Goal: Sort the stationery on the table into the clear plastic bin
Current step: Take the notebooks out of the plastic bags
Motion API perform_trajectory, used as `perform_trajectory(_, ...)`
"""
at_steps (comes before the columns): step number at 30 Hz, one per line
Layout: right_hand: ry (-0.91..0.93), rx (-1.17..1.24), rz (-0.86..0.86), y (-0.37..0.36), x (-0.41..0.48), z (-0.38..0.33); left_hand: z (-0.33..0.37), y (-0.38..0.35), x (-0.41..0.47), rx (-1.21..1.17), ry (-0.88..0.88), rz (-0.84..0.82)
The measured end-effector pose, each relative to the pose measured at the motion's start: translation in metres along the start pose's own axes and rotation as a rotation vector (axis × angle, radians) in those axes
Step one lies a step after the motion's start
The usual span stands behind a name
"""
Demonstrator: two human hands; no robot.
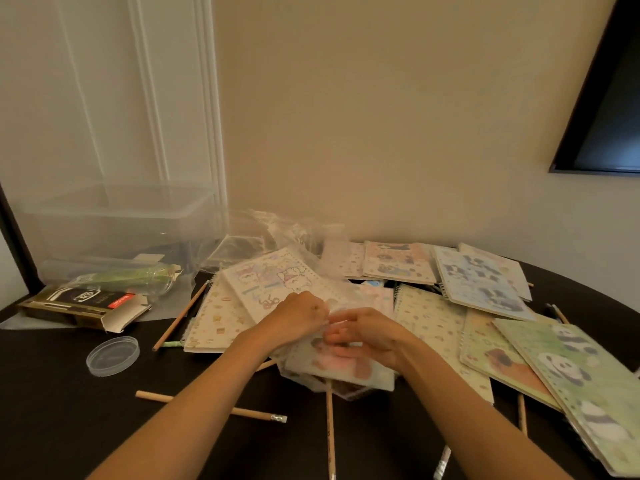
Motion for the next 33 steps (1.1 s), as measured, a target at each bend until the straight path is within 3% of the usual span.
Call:
perform_trajectory(3,0.03,-0.166,0.048,0.027,-0.017,-0.007,0.01,0.002,0.004,0.007,0.09,0.012)
perform_trajectory(11,0.108,0.044,0.188,0.106,-0.05,-0.025,0.076,0.002,0.041,-0.054,-0.049,0.321)
perform_trajectory(15,0.211,0.003,0.579,0.171,-0.047,-0.02,0.106,-0.033,0.077,-0.196,-0.044,0.198)
perform_trajectory(20,0.161,-0.437,0.913,0.251,-0.03,-0.005,0.131,-0.093,0.116,-0.496,0.192,-0.073)
perform_trajectory(26,-0.122,-0.603,0.884,0.304,-0.018,0.019,0.136,-0.145,0.147,-0.746,0.343,-0.219)
perform_trajectory(33,-0.04,-0.393,0.961,0.323,-0.012,0.026,0.138,-0.162,0.158,-0.87,0.418,-0.155)
Point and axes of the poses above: each hand's wrist, its own x-axis towards the middle knuckle, its own y-axis out of the back of the hand, z = x × y, the point moved 5 cm from there along x, towards the middle knuckle, and after that the axes turned 1 degree about -x, right-handed, at the moved point
